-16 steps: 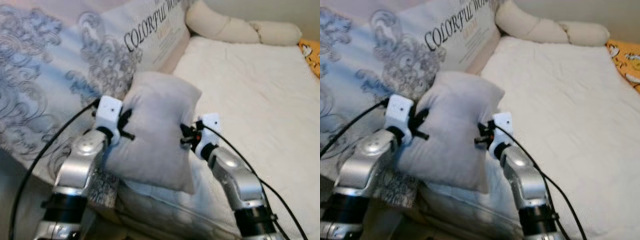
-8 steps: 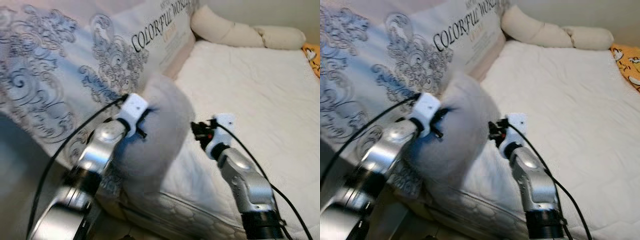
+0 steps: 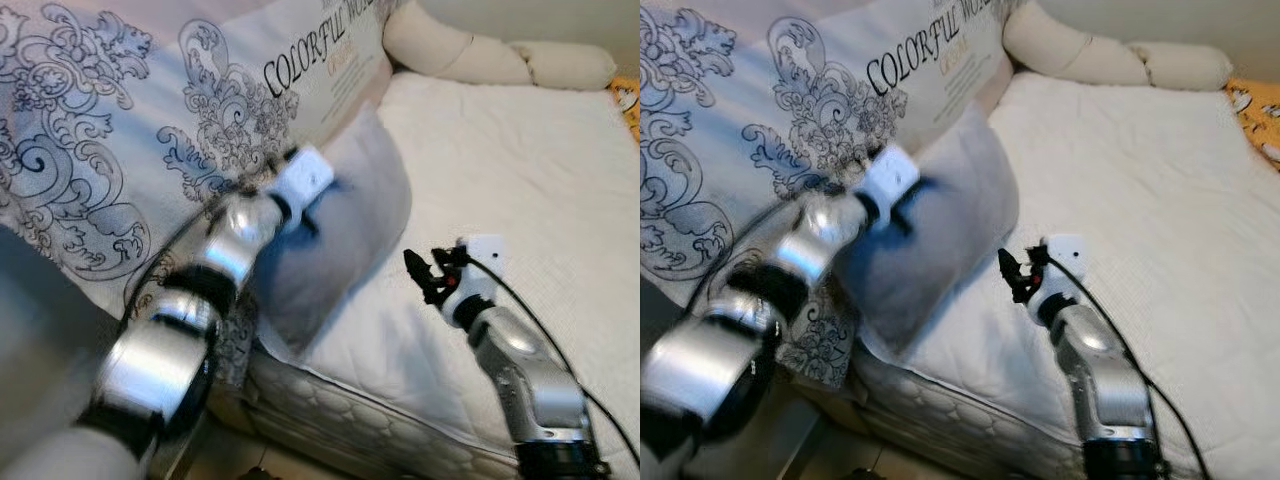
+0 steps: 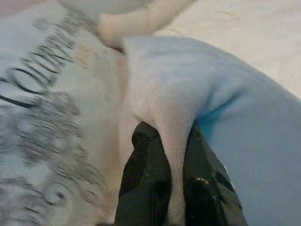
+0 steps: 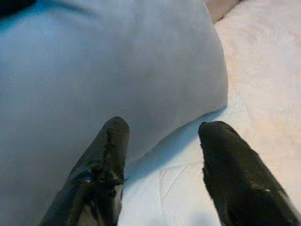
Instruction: Clean up the room
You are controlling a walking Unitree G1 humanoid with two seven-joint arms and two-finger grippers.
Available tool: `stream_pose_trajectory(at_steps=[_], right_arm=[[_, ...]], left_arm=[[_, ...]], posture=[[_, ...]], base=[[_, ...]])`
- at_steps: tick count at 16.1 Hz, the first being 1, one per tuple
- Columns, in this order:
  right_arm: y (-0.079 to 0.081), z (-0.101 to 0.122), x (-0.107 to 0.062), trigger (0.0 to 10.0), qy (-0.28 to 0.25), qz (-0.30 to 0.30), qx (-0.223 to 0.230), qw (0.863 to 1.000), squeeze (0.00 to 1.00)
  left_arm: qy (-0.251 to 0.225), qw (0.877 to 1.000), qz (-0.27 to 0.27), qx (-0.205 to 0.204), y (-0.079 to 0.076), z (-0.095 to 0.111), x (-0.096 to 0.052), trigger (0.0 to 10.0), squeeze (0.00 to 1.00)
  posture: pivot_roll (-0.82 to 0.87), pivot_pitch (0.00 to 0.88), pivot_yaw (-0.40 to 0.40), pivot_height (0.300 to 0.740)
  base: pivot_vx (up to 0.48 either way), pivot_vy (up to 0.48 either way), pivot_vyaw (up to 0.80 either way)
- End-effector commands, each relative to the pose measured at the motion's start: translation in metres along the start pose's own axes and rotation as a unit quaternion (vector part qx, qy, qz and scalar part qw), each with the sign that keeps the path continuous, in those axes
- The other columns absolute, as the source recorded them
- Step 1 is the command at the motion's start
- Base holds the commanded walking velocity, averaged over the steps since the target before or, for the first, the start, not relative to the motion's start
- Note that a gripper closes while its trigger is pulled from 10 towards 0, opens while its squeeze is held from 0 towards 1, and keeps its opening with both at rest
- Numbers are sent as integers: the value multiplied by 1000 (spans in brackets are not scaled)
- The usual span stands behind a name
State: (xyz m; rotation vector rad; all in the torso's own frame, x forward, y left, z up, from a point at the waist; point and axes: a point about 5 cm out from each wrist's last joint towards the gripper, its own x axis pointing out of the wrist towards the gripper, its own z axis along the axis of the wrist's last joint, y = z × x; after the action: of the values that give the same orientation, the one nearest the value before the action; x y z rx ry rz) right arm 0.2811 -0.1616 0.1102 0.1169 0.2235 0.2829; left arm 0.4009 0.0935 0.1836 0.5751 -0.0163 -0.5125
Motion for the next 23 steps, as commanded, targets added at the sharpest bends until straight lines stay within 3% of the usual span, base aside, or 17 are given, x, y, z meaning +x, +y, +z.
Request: stream_pose_trajectory(at_steps=[1, 3, 5, 8, 11, 12, 13, 14, 16, 19, 21, 22, 23], right_arm=[[1, 4, -3, 10000, -8, 12, 4, 1000, 1000], [-1, 12, -12, 10000, -14, 42, -12, 999, 1000], [-2, 13, -23, 10000, -4, 55, -31, 998, 1000], [-3, 11, -36, 10000, 7, 53, -34, 998, 1000], [2, 10, -46, 10000, 18, 62, -42, 997, 1000], [10, 11, -51, 10000, 19, 87, -44, 995, 800], [13, 12, -53, 10000, 20, 101, -40, 994, 184], [17, 11, -57, 10000, 23, 119, -37, 992, 0], [17, 11, -60, 10000, 27, 129, -36, 991, 0], [11, 13, -62, 10000, 28, 120, -41, 992, 0], [10, 15, -64, 10000, 27, 120, -43, 991, 0], [7, 17, -66, 10000, 25, 119, -46, 991, 0], [6, 17, -68, 10000, 28, 116, -52, 991, 0]], left_arm=[[-32, 999, 33, 0, 15, 15, 0, 10000, 0], [-13, 996, 87, -30, 36, 13, -2, 10000, 0], [7, 991, 126, -44, 43, 3, -5, 10000, 0], [64, 983, 168, -30, 35, -31, -15, 10000, 0], [103, 981, 159, -34, 23, -53, -21, 10000, 0], [116, 981, 156, -20, 21, -61, -24, 10000, 0], [120, 980, 159, -17, 22, -62, -25, 10000, 0], [117, 980, 159, -21, 23, -61, -25, 10000, 0], [91, 985, 140, -40, 23, -50, -19, 10000, 0], [4, 992, 107, -70, 20, -7, -2, 10000, 0], [-37, 986, 109, -117, 25, 13, 3, 10000, 0], [-62, 977, 120, -162, 31, 27, 6, 10000, 0], [-61, 975, 128, -172, 34, 28, 6, 10000, 0]], posture=[[-150, 0, 84, 740], [-178, 0, 91, 740], [-212, 0, 95, 740], [-255, 0, 92, 740], [-299, 37, 98, 740], [-312, 48, 99, 740], [-312, 51, 100, 740], [-312, 52, 102, 740], [-306, 52, 102, 740], [-302, 46, 100, 740], [-308, 47, 104, 740], [-321, 55, 107, 740], [-331, 60, 106, 740]], base=[[0, 0, 0], [0, 0, 0], [0, 0, 0], [0, 0, 0], [0, 0, 0], [0, 0, 0], [0, 0, 0], [0, 0, 0], [0, 0, 0], [0, 0, 0], [0, 0, 0], [0, 0, 0], [0, 0, 0]])
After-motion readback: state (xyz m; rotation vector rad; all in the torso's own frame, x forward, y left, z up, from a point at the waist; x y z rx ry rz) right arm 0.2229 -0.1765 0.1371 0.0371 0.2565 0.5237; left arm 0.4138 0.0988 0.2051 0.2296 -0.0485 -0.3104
